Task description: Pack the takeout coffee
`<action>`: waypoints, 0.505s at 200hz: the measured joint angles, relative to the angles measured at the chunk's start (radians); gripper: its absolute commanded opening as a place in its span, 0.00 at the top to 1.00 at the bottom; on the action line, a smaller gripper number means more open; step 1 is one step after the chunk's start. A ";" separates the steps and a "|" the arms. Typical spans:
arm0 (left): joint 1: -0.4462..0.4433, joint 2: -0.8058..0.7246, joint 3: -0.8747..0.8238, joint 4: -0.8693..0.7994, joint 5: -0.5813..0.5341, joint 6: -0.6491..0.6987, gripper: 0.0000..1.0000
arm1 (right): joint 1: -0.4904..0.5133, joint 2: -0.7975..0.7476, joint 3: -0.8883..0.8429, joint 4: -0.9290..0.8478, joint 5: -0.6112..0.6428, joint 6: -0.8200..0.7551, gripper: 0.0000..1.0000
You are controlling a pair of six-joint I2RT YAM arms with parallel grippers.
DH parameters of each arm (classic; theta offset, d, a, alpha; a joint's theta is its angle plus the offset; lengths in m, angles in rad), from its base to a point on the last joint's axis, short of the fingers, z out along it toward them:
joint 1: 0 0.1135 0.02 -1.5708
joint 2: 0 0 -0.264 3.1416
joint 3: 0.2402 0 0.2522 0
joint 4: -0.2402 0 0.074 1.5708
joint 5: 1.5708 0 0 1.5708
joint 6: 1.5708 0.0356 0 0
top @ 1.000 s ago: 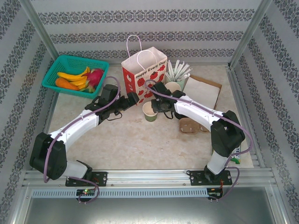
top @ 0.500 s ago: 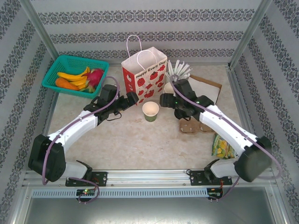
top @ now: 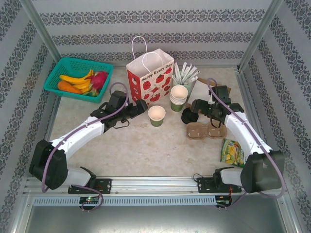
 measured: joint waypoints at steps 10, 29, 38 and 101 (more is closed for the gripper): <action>-0.017 0.004 0.003 -0.014 -0.021 -0.003 0.00 | 0.000 0.023 -0.008 0.003 -0.021 -0.017 0.10; -0.038 0.016 0.016 -0.033 -0.050 -0.008 0.00 | 0.000 0.066 -0.025 0.014 -0.056 -0.047 0.13; -0.039 0.022 0.021 -0.034 -0.060 -0.008 0.00 | 0.000 0.080 -0.034 0.023 -0.065 -0.059 0.14; -0.042 0.029 0.042 -0.048 -0.127 0.009 0.00 | 0.000 0.140 -0.040 0.093 -0.066 -0.103 0.28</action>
